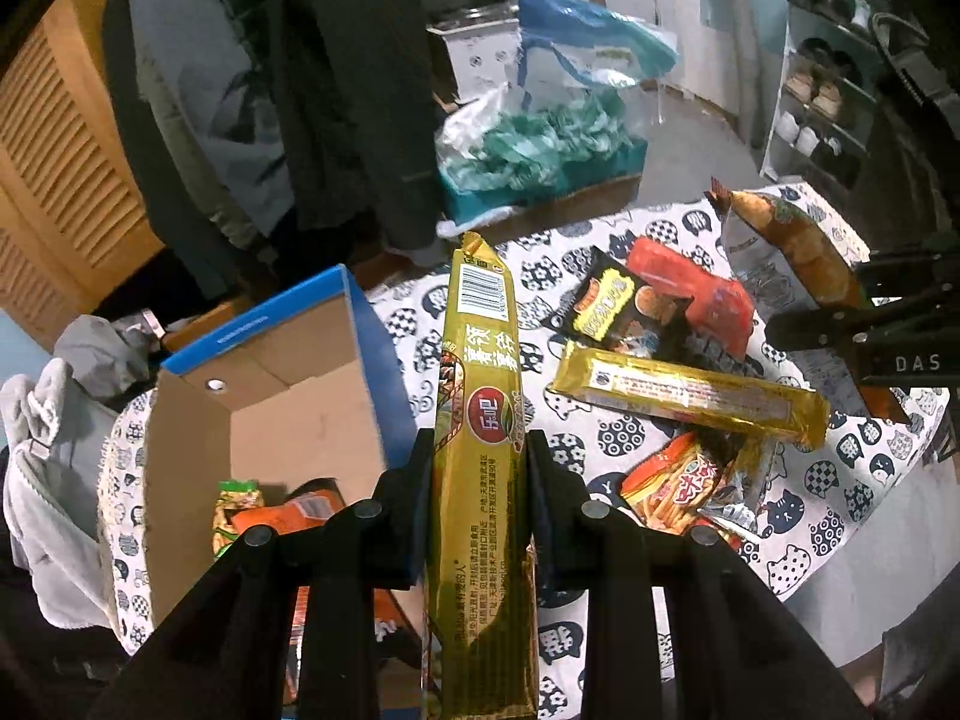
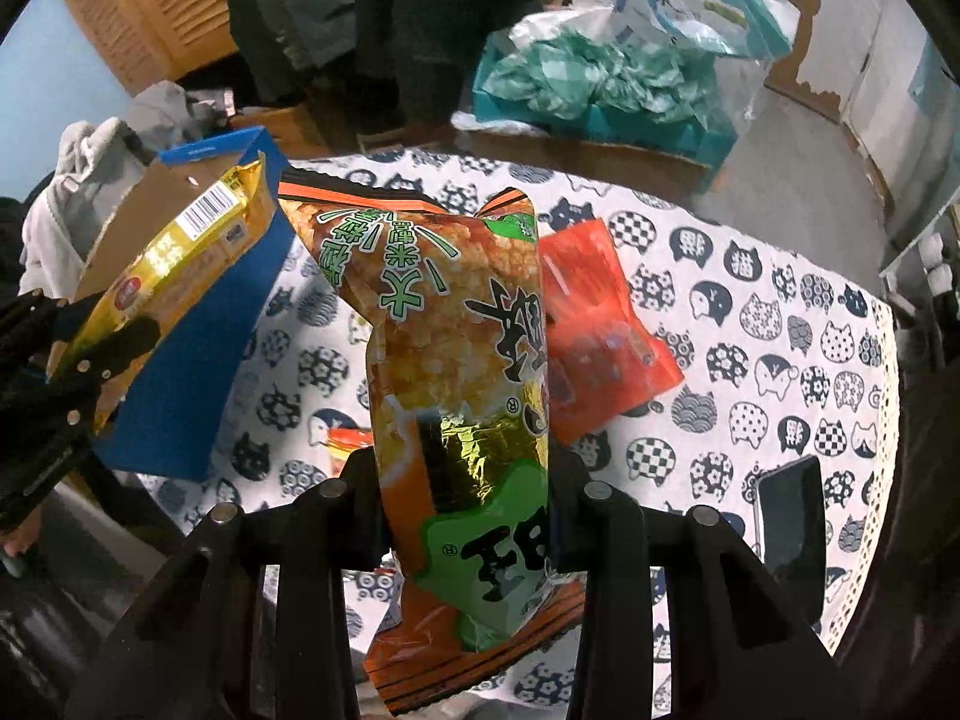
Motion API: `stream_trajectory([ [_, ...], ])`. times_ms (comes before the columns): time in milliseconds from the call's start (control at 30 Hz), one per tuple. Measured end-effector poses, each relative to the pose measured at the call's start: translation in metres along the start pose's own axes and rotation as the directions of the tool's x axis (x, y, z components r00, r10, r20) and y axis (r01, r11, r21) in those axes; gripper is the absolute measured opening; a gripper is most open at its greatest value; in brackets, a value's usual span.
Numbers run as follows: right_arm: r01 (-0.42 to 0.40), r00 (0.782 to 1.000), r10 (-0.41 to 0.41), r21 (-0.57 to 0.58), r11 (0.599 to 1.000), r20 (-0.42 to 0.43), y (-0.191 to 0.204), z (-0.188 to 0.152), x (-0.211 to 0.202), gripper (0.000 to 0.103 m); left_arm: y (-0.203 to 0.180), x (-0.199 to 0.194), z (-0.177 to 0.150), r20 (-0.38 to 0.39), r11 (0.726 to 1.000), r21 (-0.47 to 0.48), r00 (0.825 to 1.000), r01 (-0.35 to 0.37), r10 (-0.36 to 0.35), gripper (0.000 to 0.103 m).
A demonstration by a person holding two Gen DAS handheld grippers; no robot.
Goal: Organize snacks
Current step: 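Carry both snacks over the box and release them inside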
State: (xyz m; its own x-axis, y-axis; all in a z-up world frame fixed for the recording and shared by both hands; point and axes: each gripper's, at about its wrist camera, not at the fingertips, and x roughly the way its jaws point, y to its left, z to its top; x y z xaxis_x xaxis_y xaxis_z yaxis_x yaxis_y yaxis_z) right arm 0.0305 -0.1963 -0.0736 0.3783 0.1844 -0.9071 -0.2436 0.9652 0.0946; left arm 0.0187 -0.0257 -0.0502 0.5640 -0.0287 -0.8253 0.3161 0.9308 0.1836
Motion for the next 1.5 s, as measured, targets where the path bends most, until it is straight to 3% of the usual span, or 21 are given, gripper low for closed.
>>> stream_trajectory([
  [333,-0.025,1.000,0.025,-0.030,0.999,0.018,0.031,0.016,-0.006,0.036,0.029,-0.020,-0.003,0.050,0.999,-0.043,0.998,-0.024,0.026,0.028],
  [700,-0.061,0.998,0.063,-0.086,0.994,0.023,0.075,0.037,-0.006,0.036,0.066,-0.028,-0.015,0.057,0.993,-0.107,0.997,-0.040,0.046,0.028],
  [1200,-0.107,0.994,0.109,-0.172,0.979,0.001,0.148,0.069,0.009,0.036,0.131,-0.020,-0.043,0.015,0.973,-0.215,0.996,-0.086,0.092,0.028],
  [1500,-0.157,0.988,0.155,-0.206,0.966,-0.026,0.190,0.085,0.022,0.036,0.174,-0.003,-0.061,-0.047,0.944,-0.307,0.992,-0.123,0.114,0.028],
])
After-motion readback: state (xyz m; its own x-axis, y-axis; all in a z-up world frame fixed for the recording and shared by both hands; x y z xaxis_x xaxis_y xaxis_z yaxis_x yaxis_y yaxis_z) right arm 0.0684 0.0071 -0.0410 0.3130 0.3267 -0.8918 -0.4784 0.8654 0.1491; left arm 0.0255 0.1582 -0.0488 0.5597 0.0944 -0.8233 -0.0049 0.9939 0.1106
